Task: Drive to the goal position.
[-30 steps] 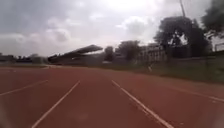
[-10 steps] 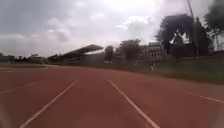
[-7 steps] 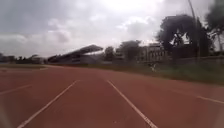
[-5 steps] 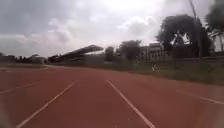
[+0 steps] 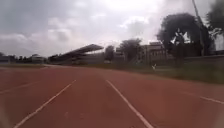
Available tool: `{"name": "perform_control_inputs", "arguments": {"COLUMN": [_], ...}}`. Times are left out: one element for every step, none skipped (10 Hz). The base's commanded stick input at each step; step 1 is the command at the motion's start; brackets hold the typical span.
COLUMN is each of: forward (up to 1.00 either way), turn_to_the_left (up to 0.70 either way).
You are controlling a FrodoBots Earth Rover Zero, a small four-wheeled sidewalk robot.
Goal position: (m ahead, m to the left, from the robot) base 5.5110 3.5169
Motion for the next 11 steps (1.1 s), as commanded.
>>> {"name": "perform_control_inputs", "arguments": {"forward": [0.45, 0.45, 0.45, 0.45, 0.45, 0.45, 0.45, 0.45, 0.45, 0.45, 0.45], "turn_to_the_left": [0.0, 0.0, 0.0, 0.0, 0.0, 0.0, 0.0, 0.0, 0.0, 0.0, 0.0]}}
